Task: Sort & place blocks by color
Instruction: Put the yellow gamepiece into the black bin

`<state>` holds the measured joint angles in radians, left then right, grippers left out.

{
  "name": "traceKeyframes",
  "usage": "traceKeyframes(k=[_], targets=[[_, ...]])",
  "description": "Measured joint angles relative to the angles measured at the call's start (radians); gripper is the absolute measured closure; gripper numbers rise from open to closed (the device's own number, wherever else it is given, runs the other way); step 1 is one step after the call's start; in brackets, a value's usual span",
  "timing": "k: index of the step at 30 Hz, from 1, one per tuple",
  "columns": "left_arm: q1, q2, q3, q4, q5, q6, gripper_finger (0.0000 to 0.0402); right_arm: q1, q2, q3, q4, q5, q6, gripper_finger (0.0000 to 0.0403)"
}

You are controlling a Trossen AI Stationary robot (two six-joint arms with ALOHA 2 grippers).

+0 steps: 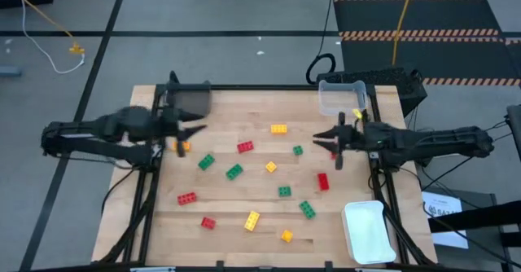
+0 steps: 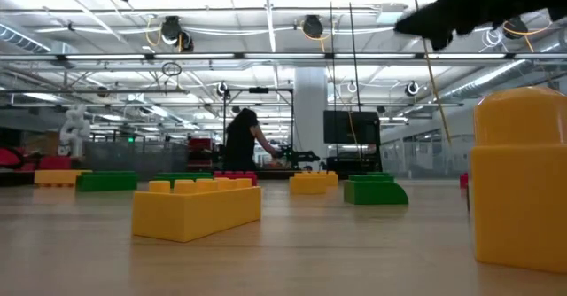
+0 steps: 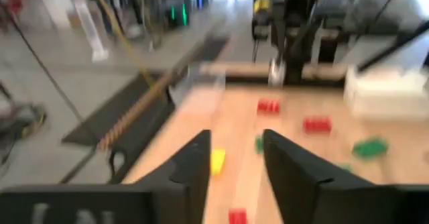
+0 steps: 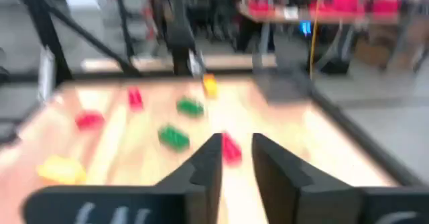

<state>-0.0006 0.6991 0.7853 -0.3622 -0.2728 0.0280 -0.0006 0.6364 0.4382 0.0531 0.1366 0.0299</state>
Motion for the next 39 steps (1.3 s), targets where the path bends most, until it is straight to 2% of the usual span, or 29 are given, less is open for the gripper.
traceKeyframes(k=[5, 11, 14, 19, 26, 31, 39], targets=[[0.0, 0.172, -0.001, -0.086, -0.007, -0.061, 0.0174, 0.001, 0.097, -0.026, 0.002, 0.031, 0.047, 0.0238], [0.003, 0.307, -0.001, -0.187, 0.012, -0.163, 0.0145, 0.001, 0.21, 0.048, -0.034, 0.052, 0.023, 0.0188], [0.006, 0.342, 0.042, -0.291, 0.017, -0.169, 0.0144, 0.001, 0.281, 0.147, -0.141, 0.08, -0.038, 0.0184], [0.047, 0.395, 0.169, -0.598, -0.019, -0.255, 0.0144, -0.006, 0.388, 0.3, -0.365, 0.154, -0.068, 0.0186], [0.058, 0.444, 0.194, -0.9, 0.016, -0.406, 0.0144, 0.02, 0.435, 0.289, -0.399, 0.148, 0.009, 0.0187], [0.076, 0.513, 0.162, -0.918, -0.003, -0.362, 0.0144, 0.051, 0.436, 0.285, -0.345, 0.147, 0.022, 0.0187], [0.111, 0.721, 0.153, -0.931, -0.055, -0.353, 0.0144, 0.102, 0.425, 0.285, -0.327, 0.147, 0.004, 0.0188]])
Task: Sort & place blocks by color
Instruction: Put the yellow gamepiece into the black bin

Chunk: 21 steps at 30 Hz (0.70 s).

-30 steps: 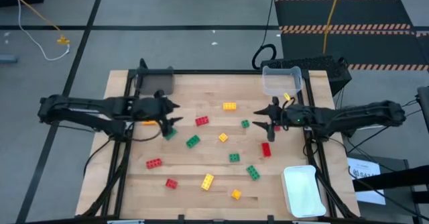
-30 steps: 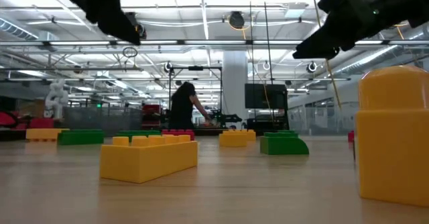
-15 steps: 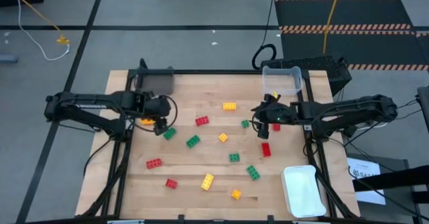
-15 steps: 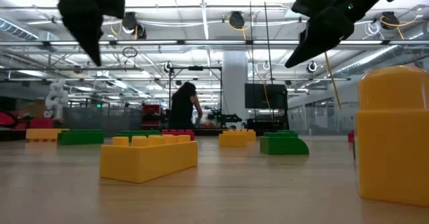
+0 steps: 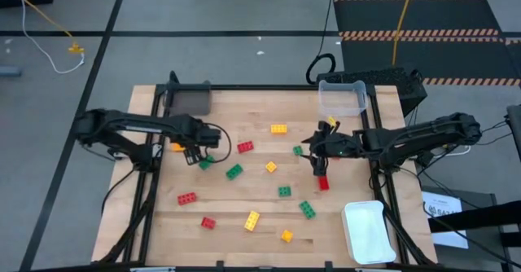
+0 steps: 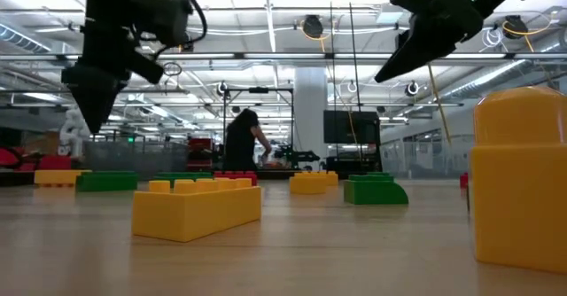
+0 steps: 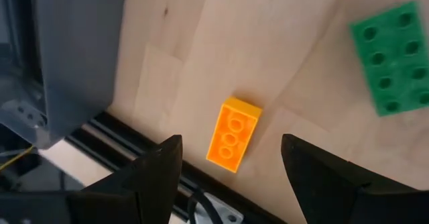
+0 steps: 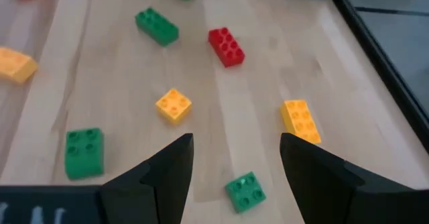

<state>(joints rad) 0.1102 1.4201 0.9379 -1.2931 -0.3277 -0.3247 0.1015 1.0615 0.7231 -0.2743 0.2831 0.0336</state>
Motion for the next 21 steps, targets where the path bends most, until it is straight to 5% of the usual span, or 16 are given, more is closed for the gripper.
traceKeyframes(k=[10, 21], targets=[[0.056, 0.171, -0.011, -0.005, 0.059, 0.082, 0.0144, 0.036, -0.021, 0.0, -0.006, 0.0, -0.012, 0.0188], [0.154, 0.193, -0.099, 0.061, 0.031, 0.16, 0.0144, 0.067, -0.023, 0.0, -0.002, 0.001, -0.014, 0.0188]])
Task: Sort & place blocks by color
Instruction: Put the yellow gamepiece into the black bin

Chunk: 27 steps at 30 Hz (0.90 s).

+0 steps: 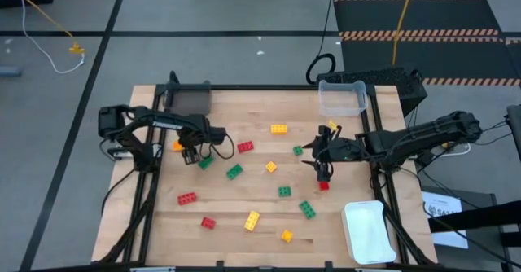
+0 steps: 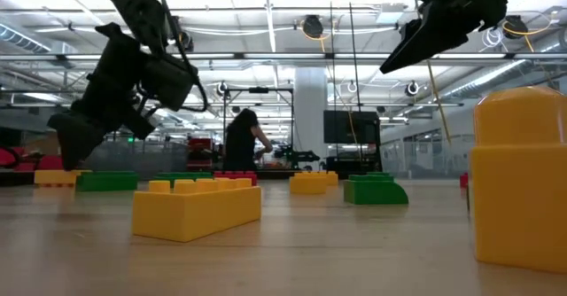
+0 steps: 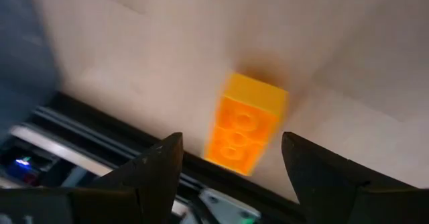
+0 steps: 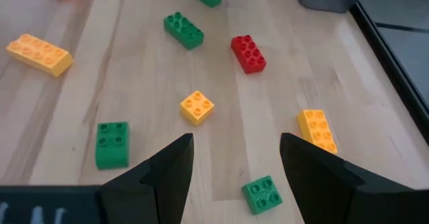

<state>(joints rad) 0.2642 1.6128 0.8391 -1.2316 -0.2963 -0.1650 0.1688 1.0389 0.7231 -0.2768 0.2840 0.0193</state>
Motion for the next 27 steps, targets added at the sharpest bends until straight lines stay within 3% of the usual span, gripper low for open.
traceKeyframes(k=[11, 15, 27], targets=[[0.078, 0.004, -0.019, 0.035, 0.037, -0.04, 0.0144, 0.0, 0.0, 0.0, 0.003, 0.0, 0.017, 0.0188], [0.084, 0.003, -0.019, 0.066, 0.118, -0.043, 0.0144, 0.0, 0.0, 0.0, 0.003, 0.0, 0.015, 0.0188], [0.066, 0.002, -0.018, 0.146, 0.167, -0.073, 0.0144, 0.0, 0.0, 0.0, 0.003, 0.002, 0.014, 0.0188]])
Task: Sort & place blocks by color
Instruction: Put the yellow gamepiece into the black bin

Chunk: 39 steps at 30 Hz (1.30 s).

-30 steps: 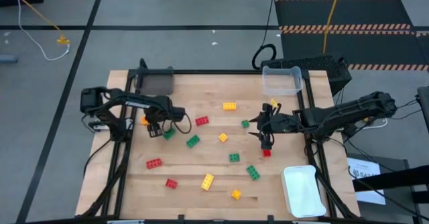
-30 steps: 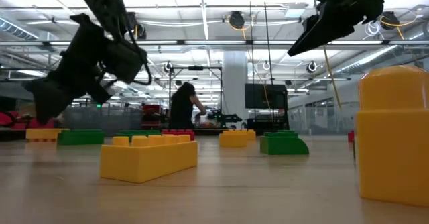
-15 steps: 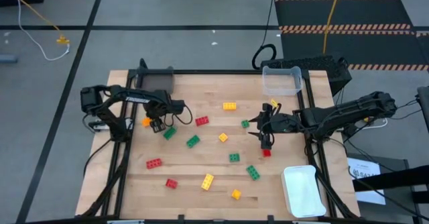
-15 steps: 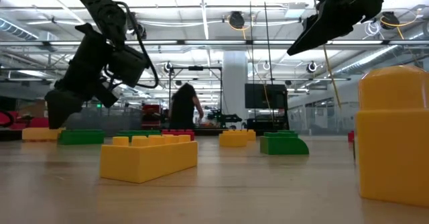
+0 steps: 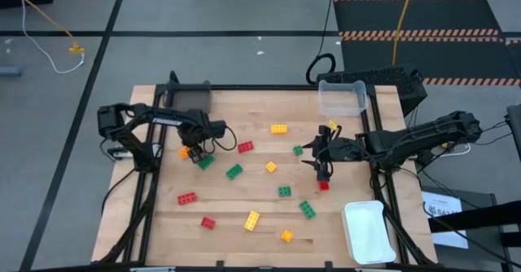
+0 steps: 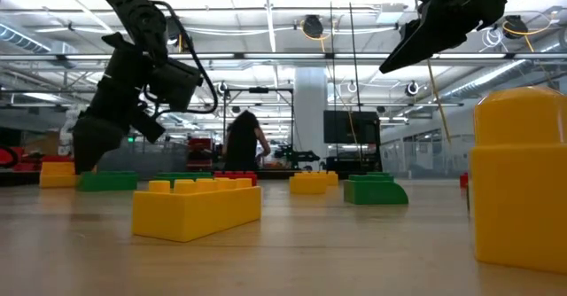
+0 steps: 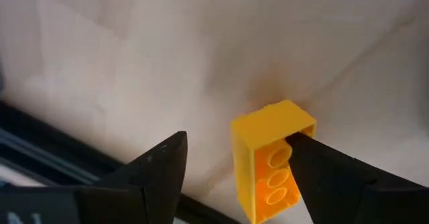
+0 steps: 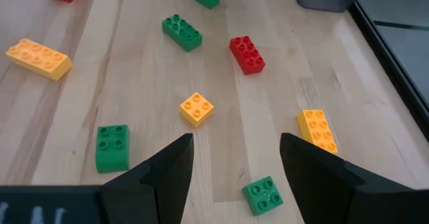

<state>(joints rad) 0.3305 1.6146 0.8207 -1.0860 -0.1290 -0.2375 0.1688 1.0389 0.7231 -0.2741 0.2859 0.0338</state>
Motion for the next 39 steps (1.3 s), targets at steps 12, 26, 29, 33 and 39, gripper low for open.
traceKeyframes(k=[12, 26, 29, 33, 39], targets=[[-0.013, 0.0, 0.0, -0.009, -0.003, -0.033, 0.0317, 0.0, 0.0, 0.0, 0.0, 0.001, -0.01, 0.0188], [0.029, -0.017, 0.347, -0.372, -0.401, 0.044, 0.0321, 0.0, 0.0, 0.0, 0.055, 0.056, -0.054, 0.0188], [0.076, -0.034, 0.419, -0.317, -0.482, 0.125, 0.0321, -0.001, 0.0, 0.0, 0.089, 0.059, -0.053, 0.0188], [0.169, -0.042, 0.444, -0.21, -0.498, 0.29, 0.0321, -0.001, 0.0, 0.0, 0.134, 0.058, -0.075, 0.0188], [0.329, -0.04, 0.431, -0.088, -0.499, 0.439, 0.0321, -0.001, -0.01, 0.0, 0.168, 0.058, -0.112, 0.0188]])
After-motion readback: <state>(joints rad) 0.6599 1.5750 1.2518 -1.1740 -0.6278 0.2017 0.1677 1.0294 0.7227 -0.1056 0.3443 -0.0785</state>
